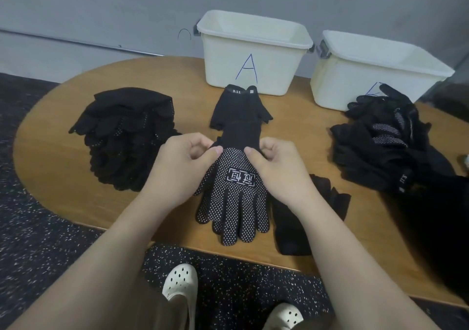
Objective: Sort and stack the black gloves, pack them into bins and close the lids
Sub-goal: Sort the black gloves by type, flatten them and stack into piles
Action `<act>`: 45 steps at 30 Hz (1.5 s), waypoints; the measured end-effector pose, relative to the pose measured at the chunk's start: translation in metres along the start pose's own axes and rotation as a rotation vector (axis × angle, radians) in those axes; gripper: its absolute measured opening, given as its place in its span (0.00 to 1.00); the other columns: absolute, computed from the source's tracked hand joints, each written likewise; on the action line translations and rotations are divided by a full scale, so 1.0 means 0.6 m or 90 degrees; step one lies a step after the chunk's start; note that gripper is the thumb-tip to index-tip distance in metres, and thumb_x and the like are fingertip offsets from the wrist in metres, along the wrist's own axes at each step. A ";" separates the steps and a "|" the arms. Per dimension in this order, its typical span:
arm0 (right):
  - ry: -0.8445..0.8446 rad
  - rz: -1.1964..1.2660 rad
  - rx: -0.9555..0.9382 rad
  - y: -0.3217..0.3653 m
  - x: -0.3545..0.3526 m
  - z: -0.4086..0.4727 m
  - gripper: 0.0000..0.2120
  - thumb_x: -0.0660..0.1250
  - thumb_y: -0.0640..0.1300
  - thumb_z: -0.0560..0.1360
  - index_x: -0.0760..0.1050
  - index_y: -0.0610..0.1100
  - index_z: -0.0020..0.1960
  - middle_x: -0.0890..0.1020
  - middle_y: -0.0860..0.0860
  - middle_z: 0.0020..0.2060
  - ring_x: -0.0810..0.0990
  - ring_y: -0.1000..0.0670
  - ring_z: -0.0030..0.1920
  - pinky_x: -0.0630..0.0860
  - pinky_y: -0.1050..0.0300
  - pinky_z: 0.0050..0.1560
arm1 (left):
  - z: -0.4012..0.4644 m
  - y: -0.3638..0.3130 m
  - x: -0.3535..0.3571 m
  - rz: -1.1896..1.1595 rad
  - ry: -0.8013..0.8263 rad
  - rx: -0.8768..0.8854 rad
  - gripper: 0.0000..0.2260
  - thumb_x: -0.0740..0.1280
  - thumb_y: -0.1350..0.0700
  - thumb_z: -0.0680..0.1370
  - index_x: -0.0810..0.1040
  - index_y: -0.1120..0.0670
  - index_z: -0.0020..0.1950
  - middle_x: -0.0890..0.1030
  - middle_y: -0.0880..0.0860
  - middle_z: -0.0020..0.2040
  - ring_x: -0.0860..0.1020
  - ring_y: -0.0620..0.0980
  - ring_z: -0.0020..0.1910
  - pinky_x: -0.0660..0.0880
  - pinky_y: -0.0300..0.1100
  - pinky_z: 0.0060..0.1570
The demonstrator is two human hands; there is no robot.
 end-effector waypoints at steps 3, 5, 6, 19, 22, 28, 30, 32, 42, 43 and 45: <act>-0.018 -0.093 -0.001 -0.007 0.002 0.010 0.17 0.69 0.48 0.81 0.74 0.37 0.40 0.84 0.43 0.38 0.83 0.44 0.40 0.81 0.43 0.43 | 0.007 0.004 0.001 0.089 -0.038 0.019 0.07 0.69 0.50 0.82 0.84 0.51 0.47 0.83 0.45 0.35 0.81 0.41 0.35 0.75 0.38 0.38; -0.042 -0.159 -0.008 -0.006 0.000 0.011 0.17 0.70 0.50 0.80 0.73 0.41 0.37 0.80 0.48 0.32 0.78 0.49 0.34 0.77 0.50 0.37 | 0.010 0.007 0.003 0.113 -0.041 0.026 0.07 0.69 0.50 0.81 0.83 0.50 0.47 0.82 0.45 0.35 0.79 0.40 0.35 0.74 0.35 0.37; -0.048 -0.182 -0.008 -0.007 0.001 0.012 0.17 0.70 0.50 0.80 0.73 0.43 0.37 0.80 0.49 0.32 0.77 0.49 0.33 0.77 0.50 0.36 | 0.011 0.010 0.005 0.121 -0.040 0.026 0.06 0.69 0.51 0.81 0.83 0.50 0.47 0.82 0.45 0.35 0.79 0.39 0.35 0.73 0.33 0.37; -0.116 -0.346 -0.024 -0.019 0.004 0.023 0.10 0.71 0.53 0.79 0.78 0.49 0.43 0.76 0.57 0.41 0.71 0.51 0.52 0.64 0.58 0.49 | 0.018 0.020 0.011 0.210 -0.064 0.043 0.06 0.70 0.50 0.81 0.82 0.49 0.46 0.76 0.46 0.29 0.76 0.44 0.31 0.77 0.42 0.37; -0.129 -0.393 -0.023 -0.024 0.003 0.022 0.11 0.70 0.55 0.78 0.81 0.48 0.46 0.76 0.55 0.44 0.70 0.50 0.53 0.67 0.57 0.51 | 0.017 0.019 0.010 0.220 -0.051 0.042 0.08 0.70 0.47 0.80 0.82 0.50 0.54 0.78 0.46 0.32 0.79 0.44 0.36 0.82 0.48 0.48; -0.146 -0.444 -0.041 -0.019 0.000 0.017 0.12 0.69 0.57 0.79 0.80 0.48 0.51 0.77 0.53 0.48 0.71 0.48 0.55 0.70 0.52 0.56 | -0.004 0.013 0.002 0.229 0.005 0.050 0.17 0.69 0.46 0.81 0.77 0.49 0.68 0.79 0.46 0.35 0.79 0.42 0.38 0.82 0.49 0.50; -0.158 -0.456 -0.078 -0.012 0.001 0.016 0.14 0.70 0.56 0.78 0.80 0.47 0.56 0.77 0.52 0.52 0.71 0.48 0.57 0.70 0.51 0.59 | -0.010 0.011 -0.001 0.238 0.007 0.051 0.17 0.69 0.48 0.81 0.76 0.49 0.69 0.79 0.45 0.35 0.80 0.42 0.38 0.82 0.50 0.48; -0.135 -0.456 -0.136 0.000 0.005 0.012 0.16 0.69 0.55 0.79 0.79 0.46 0.60 0.77 0.52 0.57 0.70 0.49 0.62 0.70 0.52 0.62 | -0.015 0.010 -0.005 0.237 0.008 0.045 0.17 0.68 0.48 0.82 0.75 0.48 0.70 0.80 0.46 0.35 0.80 0.42 0.38 0.82 0.52 0.47; 0.272 -0.461 -0.148 -0.007 0.056 -0.007 0.31 0.54 0.61 0.84 0.54 0.52 0.83 0.50 0.55 0.83 0.45 0.56 0.82 0.42 0.57 0.80 | -0.055 0.013 -0.031 0.326 -0.027 0.035 0.18 0.70 0.47 0.80 0.73 0.44 0.70 0.78 0.43 0.37 0.78 0.44 0.40 0.78 0.48 0.43; 0.284 -0.481 -0.149 -0.010 0.060 -0.008 0.31 0.52 0.62 0.84 0.51 0.53 0.84 0.47 0.55 0.83 0.42 0.57 0.82 0.39 0.57 0.80 | -0.059 0.010 -0.034 0.348 -0.029 0.035 0.16 0.70 0.46 0.79 0.75 0.43 0.67 0.78 0.43 0.37 0.78 0.45 0.40 0.78 0.47 0.43; 0.294 -0.515 -0.150 -0.016 0.066 -0.012 0.32 0.47 0.64 0.84 0.45 0.53 0.84 0.42 0.55 0.83 0.37 0.57 0.81 0.35 0.54 0.81 | -0.066 0.004 -0.037 0.373 -0.046 0.045 0.09 0.70 0.45 0.79 0.78 0.44 0.57 0.77 0.43 0.35 0.78 0.44 0.38 0.74 0.44 0.38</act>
Point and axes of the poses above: each hand's wrist, its own z-axis towards the middle knuckle, its own x-axis out of the palm, y = z × x, the point moved 5 cm from there along z, towards the middle knuckle
